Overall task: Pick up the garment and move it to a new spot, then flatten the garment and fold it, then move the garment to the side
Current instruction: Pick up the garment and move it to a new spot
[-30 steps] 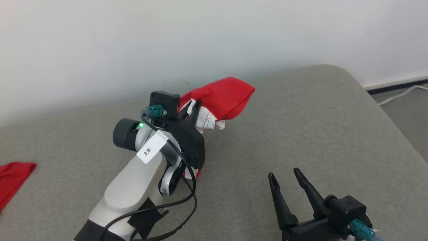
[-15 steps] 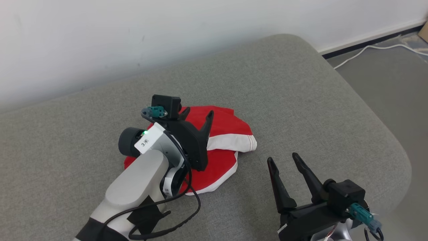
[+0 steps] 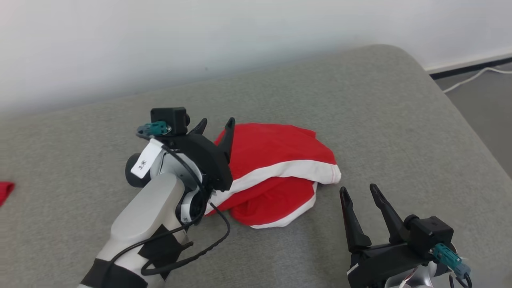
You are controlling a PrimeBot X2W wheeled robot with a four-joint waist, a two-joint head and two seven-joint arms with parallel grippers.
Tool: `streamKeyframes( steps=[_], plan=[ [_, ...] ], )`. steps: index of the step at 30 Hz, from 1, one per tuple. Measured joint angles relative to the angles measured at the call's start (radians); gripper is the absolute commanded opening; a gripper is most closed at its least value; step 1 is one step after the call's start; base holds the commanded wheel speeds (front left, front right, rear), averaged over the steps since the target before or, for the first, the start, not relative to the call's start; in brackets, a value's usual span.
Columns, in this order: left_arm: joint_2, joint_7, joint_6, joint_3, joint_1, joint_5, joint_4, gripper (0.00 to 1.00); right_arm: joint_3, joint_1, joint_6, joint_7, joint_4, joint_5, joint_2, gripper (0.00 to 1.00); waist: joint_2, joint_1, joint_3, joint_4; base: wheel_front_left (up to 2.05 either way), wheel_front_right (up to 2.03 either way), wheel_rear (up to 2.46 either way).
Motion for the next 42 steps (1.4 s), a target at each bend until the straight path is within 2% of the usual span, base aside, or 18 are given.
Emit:
streamKeyframes(
  steps=[9,15,24,28,32,38,42],
  plan=[
    [0.059,-0.028,-0.027,-0.009,0.137,-0.024,0.002,1.0,-0.021,0.052,0.0,-0.009,0.021,0.001,-0.005,1.0,-0.0001,-0.0001,-0.056,0.115,0.0,0.0,0.0],
    [0.084,-0.06,-0.034,0.003,0.265,-0.048,-0.012,1.0,-0.009,0.061,-0.001,-0.01,0.029,0.001,-0.005,1.0,-0.0001,-0.0003,-0.101,0.162,0.0,0.0,0.0],
    [0.13,-0.281,-0.035,0.149,0.52,-0.162,-0.164,1.0,-0.032,0.088,-0.001,-0.03,0.049,0.019,0.0,1.0,-0.0001,-0.0003,-0.147,0.181,0.0,0.0,0.0],
    [0.151,-0.287,-0.032,0.208,0.604,-0.165,-0.248,1.0,-0.044,0.106,-0.001,-0.049,0.052,0.028,0.0,1.0,-0.0001,-0.0003,-0.154,0.191,0.0,0.0,0.0],
    [0.193,-0.287,-0.025,0.239,0.67,-0.137,-0.345,1.0,-0.048,0.109,0.003,-0.059,0.054,0.056,0.001,1.0,-0.0001,-0.0003,-0.16,0.207,0.0,0.0,0.0],
    [0.241,-0.283,-0.007,0.27,0.749,-0.018,-0.491,1.0,-0.053,0.13,0.037,-0.064,0.078,0.091,-0.001,1.0,-0.0002,-0.0003,-0.167,0.232,0.0,0.0,0.0],
    [0.296,-0.283,-0.007,0.276,0.807,0.038,-0.576,1.0,-0.06,0.14,0.053,-0.065,0.087,0.116,-0.001,1.0,-0.0001,-0.0003,-0.17,0.246,0.0,0.0,0.0]
  ],
)
